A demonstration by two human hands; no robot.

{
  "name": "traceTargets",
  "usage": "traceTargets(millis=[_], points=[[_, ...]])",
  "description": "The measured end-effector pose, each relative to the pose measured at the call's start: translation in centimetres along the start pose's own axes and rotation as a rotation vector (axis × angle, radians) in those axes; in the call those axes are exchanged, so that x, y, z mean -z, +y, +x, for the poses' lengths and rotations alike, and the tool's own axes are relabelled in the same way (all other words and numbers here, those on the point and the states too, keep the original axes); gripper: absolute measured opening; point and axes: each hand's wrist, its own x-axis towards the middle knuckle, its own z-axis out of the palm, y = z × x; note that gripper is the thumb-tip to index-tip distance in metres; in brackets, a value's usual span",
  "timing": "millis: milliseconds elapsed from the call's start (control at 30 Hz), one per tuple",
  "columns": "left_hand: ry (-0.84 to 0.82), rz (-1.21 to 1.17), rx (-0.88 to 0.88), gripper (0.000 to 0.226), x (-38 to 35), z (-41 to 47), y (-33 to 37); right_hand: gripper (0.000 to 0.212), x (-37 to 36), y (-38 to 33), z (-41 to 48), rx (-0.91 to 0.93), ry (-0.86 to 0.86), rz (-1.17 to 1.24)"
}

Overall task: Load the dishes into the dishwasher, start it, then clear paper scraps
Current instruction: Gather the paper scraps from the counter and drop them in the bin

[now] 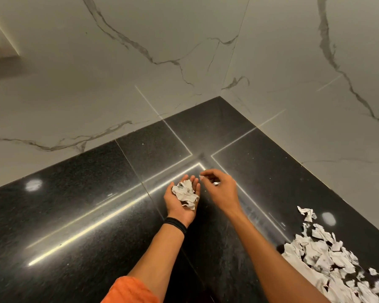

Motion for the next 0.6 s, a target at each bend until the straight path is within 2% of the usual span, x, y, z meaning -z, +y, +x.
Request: traceTargets(millis=[100, 233, 333, 600], points=[[-0.057, 0.048, 0.047, 0.052, -0.3, -0.6, -1.1, 0.01, -0.1, -1.5, -1.8, 0.091, -0.058, 0.042], [-0.111, 0.046, 0.079, 0.05, -1.2, -2.6, -2.1, 0.011, -0.4, -1.3, -2.9, 0.069, -0.007, 0.029], [-0.139, 0.013, 0.089, 0.046, -1.4, -3.5, -2.5, 0.02, -0.2, -1.8, -4.1, -0.036, 0.114, 0.311], [-0.224, -0.011, 0.173, 0.045, 0.0, -5.9, -3.9, 0.025, -0.9, -3.6, -8.7, -0.293, 0.417, 0.949]])
